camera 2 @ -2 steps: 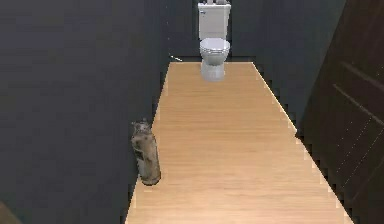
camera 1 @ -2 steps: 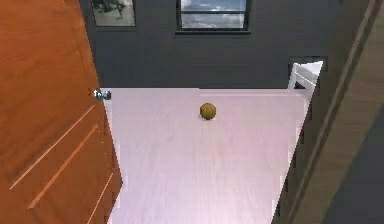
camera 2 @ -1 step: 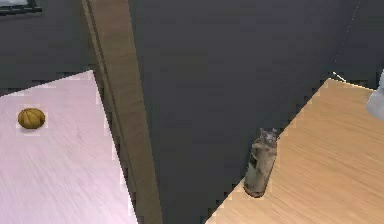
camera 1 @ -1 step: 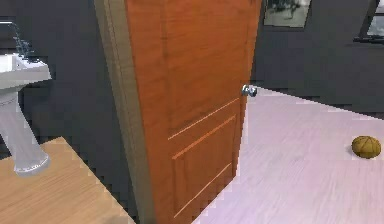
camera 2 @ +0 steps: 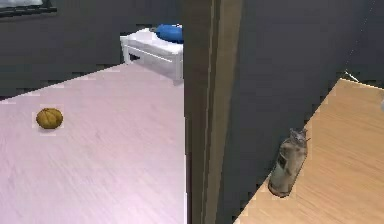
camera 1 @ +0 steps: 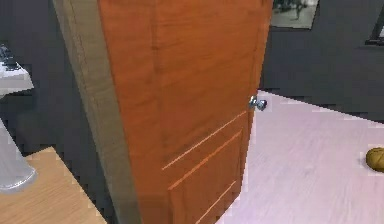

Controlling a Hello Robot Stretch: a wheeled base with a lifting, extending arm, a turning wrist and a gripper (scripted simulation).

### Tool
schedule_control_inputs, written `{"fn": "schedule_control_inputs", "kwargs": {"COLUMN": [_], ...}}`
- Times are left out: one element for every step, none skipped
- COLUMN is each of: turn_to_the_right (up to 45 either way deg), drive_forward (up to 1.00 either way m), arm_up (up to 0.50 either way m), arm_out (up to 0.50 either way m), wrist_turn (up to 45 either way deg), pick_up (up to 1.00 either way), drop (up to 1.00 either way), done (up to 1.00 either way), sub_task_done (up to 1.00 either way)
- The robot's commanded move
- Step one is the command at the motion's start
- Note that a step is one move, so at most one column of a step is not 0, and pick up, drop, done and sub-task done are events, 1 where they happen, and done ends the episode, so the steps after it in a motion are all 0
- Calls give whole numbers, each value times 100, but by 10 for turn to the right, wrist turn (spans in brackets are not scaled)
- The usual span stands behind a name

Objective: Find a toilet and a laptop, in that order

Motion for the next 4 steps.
{"fn": "schedule_control_inputs", "kwargs": {"turn_to_the_right": [390,0,450,180], "drive_forward": [0,45,0,0], "arm_up": [0,0,0,0], "arm_out": [0,0,0,0], "wrist_turn": [0,0,0,0], "pick_up": [0,0,0,0], "drop": [0,0,0,0], "done": [0,0,0,0], "sub_task_done": [0,0,0,0]}}
